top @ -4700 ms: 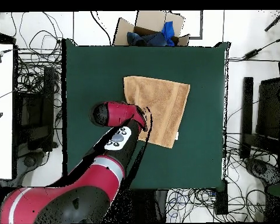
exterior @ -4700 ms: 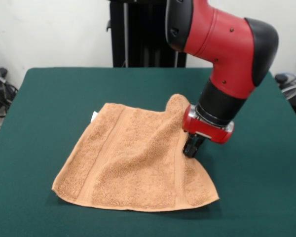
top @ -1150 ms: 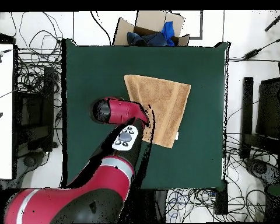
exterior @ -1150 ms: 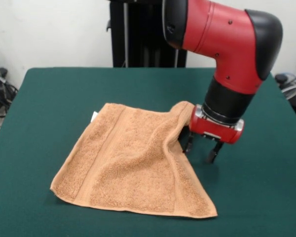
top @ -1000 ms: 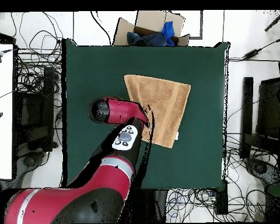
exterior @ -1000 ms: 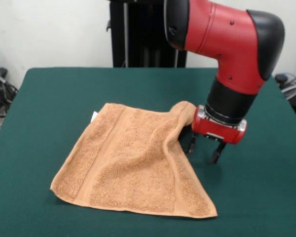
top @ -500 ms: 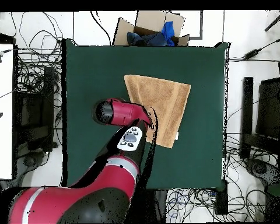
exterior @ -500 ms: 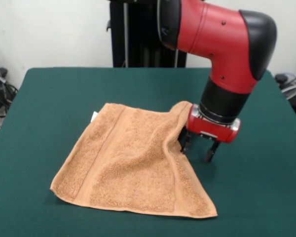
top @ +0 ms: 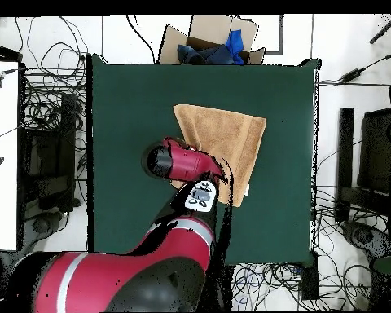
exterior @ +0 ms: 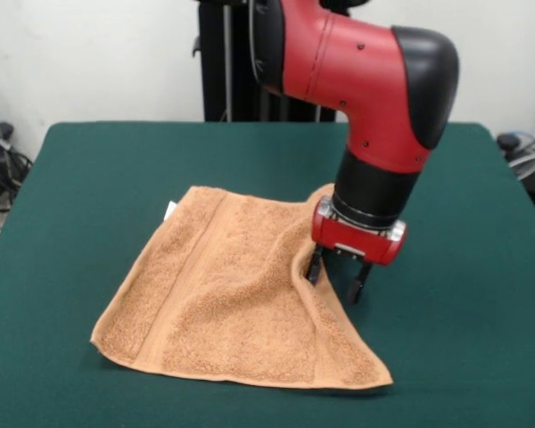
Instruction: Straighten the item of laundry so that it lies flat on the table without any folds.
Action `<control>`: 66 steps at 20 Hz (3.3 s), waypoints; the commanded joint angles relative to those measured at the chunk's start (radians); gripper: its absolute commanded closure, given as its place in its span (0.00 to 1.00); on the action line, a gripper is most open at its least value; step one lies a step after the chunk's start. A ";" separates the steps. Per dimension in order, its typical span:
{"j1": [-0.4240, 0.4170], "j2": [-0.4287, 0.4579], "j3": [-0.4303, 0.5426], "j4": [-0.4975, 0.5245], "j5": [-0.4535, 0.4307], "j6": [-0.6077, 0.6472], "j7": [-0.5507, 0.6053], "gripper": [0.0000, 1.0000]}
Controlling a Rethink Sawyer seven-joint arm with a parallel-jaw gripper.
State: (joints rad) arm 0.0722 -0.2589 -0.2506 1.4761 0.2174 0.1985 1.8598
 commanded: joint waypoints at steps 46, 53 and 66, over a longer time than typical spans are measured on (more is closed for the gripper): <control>-0.107 0.189 0.296 -0.080 0.011 -0.014 0.136 0.00; -0.073 0.154 0.315 -0.077 0.093 0.033 0.214 0.00; -0.052 0.153 0.363 -0.096 0.219 0.045 0.254 0.00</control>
State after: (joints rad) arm -0.0084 -0.2622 -0.1400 1.4318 0.3396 0.2905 1.8596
